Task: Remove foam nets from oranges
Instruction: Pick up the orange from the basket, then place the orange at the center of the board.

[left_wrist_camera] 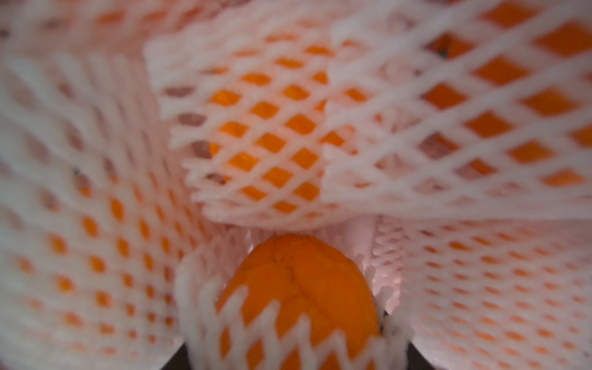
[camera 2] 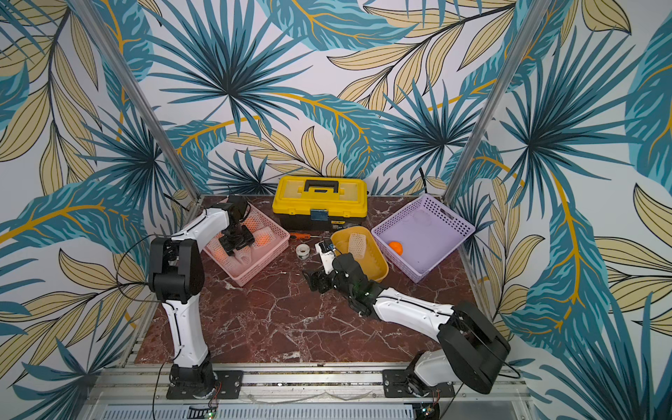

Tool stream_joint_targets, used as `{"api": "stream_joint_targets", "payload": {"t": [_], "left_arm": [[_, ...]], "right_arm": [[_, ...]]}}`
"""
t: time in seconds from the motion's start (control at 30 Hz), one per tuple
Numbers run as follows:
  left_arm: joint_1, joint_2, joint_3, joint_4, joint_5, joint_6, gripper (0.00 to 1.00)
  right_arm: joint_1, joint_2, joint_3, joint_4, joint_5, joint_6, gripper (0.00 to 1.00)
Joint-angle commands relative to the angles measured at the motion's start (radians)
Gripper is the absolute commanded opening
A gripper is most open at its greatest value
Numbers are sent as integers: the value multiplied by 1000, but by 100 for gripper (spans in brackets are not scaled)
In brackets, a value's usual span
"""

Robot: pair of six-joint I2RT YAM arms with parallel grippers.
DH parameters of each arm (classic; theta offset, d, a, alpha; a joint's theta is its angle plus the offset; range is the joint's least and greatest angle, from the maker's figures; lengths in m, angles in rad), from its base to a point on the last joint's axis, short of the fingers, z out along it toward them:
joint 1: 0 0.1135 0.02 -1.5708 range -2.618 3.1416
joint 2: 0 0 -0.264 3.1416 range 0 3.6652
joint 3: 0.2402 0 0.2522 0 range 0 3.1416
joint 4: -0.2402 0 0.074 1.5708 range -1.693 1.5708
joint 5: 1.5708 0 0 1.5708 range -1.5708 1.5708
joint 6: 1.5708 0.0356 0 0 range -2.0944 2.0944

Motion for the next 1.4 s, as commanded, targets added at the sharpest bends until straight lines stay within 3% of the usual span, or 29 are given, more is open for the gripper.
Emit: {"api": "stream_joint_targets", "payload": {"t": [0.0, 0.1, 0.33, 0.6, 0.87, 1.07, 1.27, 1.37], "left_arm": [[11, -94, -3, -7, 16, -12, 60], [11, -146, -22, -8, 39, -22, 60], [-28, -327, -108, 4, 259, -99, 60], [-249, -534, -495, 334, 537, -418, 60], [-469, -506, -656, 567, 634, -621, 64], [-512, -429, -740, 723, 679, -719, 66], [-529, -337, -733, 798, 720, -742, 71], [-529, -313, -734, 818, 729, -751, 72]], "right_arm": [[6, 0, -22, 28, 22, -11, 84], [5, 0, -25, 31, 31, -6, 84], [3, -2, -35, 46, 79, 12, 83], [-45, -21, -15, -13, 18, 112, 83], [-104, -117, -39, -205, -87, 241, 84], [-139, -107, -6, -398, -198, 267, 85], [-131, -81, -51, -321, -414, 258, 88], [-102, -61, -58, -289, -437, 247, 91]]}}
